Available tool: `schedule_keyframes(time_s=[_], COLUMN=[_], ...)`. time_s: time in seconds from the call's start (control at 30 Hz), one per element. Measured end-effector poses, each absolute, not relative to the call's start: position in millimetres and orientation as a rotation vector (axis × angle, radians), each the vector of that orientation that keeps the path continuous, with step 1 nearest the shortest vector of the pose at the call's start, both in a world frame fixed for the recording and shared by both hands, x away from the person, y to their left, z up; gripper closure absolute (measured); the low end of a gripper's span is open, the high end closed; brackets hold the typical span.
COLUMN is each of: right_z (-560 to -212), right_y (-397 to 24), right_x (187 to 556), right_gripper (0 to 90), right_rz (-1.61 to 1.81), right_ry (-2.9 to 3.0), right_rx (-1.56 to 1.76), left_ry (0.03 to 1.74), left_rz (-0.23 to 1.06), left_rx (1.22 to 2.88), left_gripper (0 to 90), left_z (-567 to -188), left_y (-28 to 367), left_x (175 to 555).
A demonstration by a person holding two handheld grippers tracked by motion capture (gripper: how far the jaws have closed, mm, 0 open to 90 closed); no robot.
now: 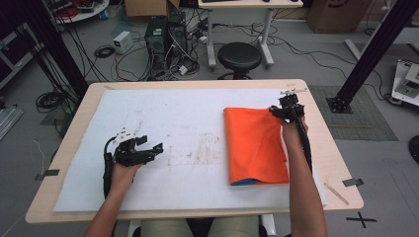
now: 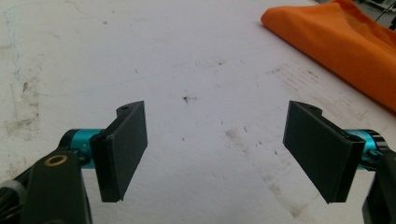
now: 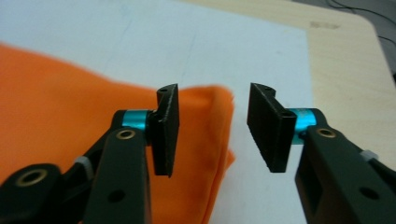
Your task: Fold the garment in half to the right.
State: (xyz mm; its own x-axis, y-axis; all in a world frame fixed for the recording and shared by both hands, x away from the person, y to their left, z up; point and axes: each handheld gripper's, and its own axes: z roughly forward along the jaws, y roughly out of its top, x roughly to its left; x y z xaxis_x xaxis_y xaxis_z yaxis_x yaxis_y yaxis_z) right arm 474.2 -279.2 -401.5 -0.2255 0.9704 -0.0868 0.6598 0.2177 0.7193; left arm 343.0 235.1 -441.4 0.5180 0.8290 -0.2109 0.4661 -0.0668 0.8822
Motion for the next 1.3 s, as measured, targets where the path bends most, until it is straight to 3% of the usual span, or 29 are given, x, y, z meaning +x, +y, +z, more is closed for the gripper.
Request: schedule_keyframes(time_s=[0.2,0.43,0.7,0.83,0.97,1.03,1.23,1.27,1.3], right_z=[-409,-415,-428,-430,-434,-432,-422,-423,-424], right_y=[-286,-290,-286,-281,-280,-281,-292,-293,-294], right_x=[438,388,340,332,332,333,331,332,332], right_gripper=[49.2,52.0,68.4,71.8,85.2,87.7,86.9,82.9,72.8], right_rz=[0.815,0.878,0.912,0.882,0.809,0.788,0.703,0.692,0.689], right_ry=[2.017,2.035,2.097,2.136,2.175,2.178,2.122,2.132,2.129], right_rx=[1.495,1.448,1.379,1.356,1.343,1.336,1.381,1.4,1.416], left_ry=[1.06,1.001,1.02,1.018,1.018,1.016,1.018,1.019,1.019], left_rz=[0.472,0.533,0.529,0.533,0.529,0.528,0.524,0.525,0.525], left_rx=[1.695,1.7,1.705,1.706,1.714,1.718,1.716,1.716,1.716], left_gripper=[21.5,21.1,20.9,20.9,20.9,20.9,20.9,20.9,20.9], left_z=[-439,-441,-443,-442,-442,-442,-442,-442,-442], left_y=[239,246,245,245,244,243,242,242,242], left_x=[346,352,353,353,353,352,352,352,352])
